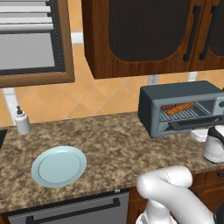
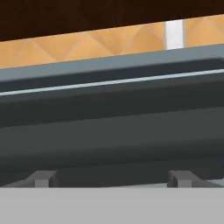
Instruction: Pick up the kebab skewer and baguette bread, and place them inside the toaster oven. Close the toaster oven door and start by setting the timer.
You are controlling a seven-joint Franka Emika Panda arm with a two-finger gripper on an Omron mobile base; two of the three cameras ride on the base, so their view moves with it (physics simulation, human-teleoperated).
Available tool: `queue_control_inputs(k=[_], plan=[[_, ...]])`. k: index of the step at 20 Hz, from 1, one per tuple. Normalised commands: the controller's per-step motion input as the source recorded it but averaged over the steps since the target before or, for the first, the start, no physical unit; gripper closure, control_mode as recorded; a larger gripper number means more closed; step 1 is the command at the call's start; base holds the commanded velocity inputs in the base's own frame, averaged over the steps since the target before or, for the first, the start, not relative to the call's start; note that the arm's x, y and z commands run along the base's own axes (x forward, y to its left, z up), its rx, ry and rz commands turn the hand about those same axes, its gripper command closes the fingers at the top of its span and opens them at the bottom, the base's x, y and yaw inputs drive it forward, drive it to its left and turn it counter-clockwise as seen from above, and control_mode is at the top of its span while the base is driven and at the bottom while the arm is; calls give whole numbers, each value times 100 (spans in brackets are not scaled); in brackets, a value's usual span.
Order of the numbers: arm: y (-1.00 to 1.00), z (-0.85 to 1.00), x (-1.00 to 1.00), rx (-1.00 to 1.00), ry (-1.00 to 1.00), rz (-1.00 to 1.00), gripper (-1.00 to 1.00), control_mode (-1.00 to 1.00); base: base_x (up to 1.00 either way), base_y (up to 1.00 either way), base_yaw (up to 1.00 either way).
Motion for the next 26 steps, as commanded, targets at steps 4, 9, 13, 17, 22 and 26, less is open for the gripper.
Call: queue_control_inputs(k=[4, 9, 13, 17, 22, 26], plan=[[5, 14, 41, 0, 0, 0, -100, -100, 0, 0, 0], [5, 11, 46, 0, 0, 0, -100, -100, 0, 0, 0], [3, 3, 41, 0, 0, 0, -100, -100, 0, 0, 0], [2, 0, 37, 0, 0, 0, -100, -100, 0, 0, 0], [1, 0, 34, 0, 0, 0, -100, -100, 0, 0, 0], [0, 0, 11, 0, 0, 0, -100, -100, 0, 0, 0]])
